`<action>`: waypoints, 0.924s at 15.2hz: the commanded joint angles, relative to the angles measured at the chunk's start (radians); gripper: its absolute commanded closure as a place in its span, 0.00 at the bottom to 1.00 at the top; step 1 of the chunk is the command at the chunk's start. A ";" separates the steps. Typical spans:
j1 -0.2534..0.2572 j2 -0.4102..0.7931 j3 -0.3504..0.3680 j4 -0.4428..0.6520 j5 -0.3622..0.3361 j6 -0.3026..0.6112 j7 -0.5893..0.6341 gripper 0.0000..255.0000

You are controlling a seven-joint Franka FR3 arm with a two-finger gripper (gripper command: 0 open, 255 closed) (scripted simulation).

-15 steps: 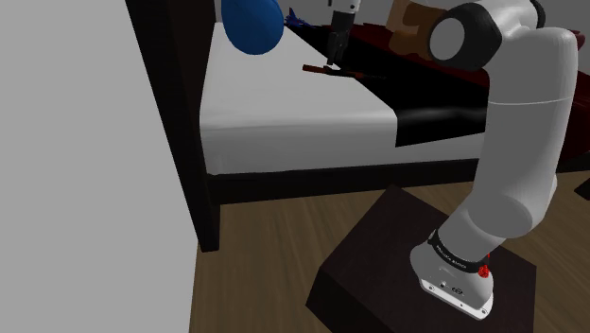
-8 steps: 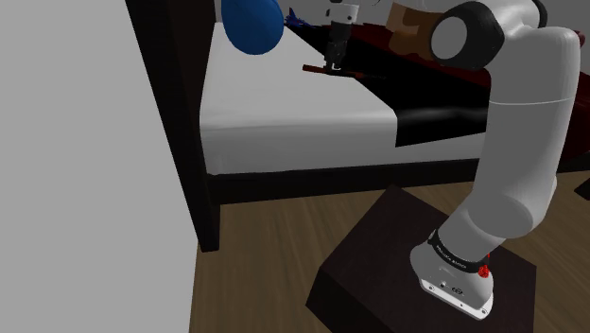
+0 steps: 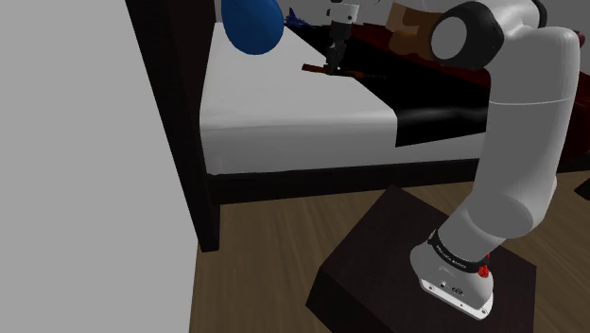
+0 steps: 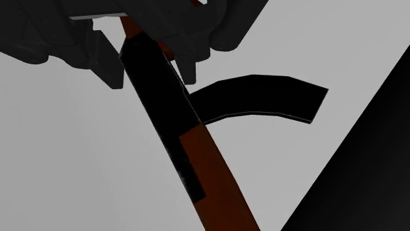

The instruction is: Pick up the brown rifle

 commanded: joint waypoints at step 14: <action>-0.030 0.049 0.002 0.235 0.013 -0.189 0.010 1.00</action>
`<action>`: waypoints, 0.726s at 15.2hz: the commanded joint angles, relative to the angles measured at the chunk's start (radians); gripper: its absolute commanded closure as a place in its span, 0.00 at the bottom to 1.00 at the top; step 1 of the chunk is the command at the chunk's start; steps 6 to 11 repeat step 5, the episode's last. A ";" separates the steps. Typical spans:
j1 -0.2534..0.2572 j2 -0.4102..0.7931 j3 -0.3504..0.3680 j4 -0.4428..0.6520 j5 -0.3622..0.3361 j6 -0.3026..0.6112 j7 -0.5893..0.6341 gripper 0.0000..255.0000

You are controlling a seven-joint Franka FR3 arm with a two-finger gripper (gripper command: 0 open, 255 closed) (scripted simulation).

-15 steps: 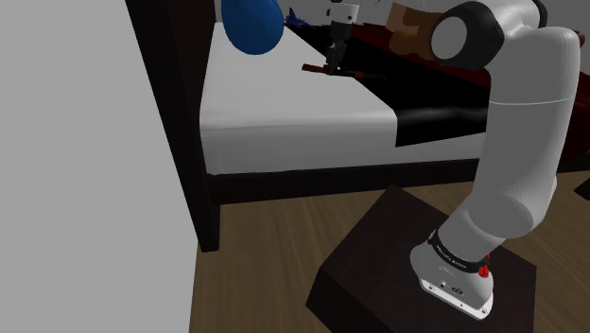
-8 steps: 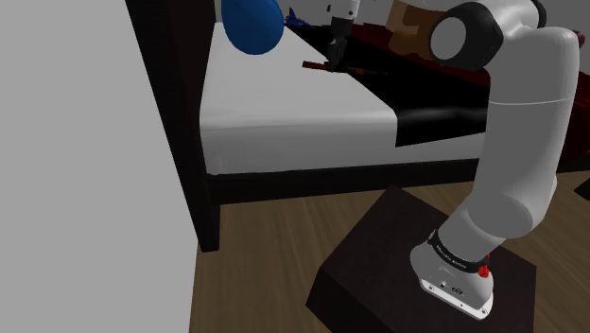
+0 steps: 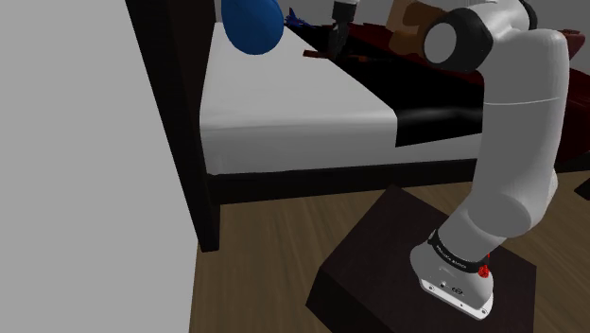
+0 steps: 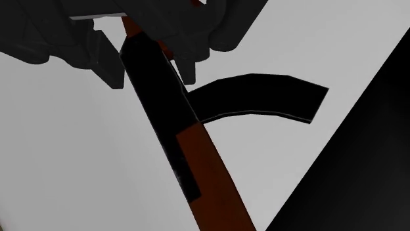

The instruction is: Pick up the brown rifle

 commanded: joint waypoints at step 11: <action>-0.018 0.031 0.002 0.109 0.009 -0.078 0.003 1.00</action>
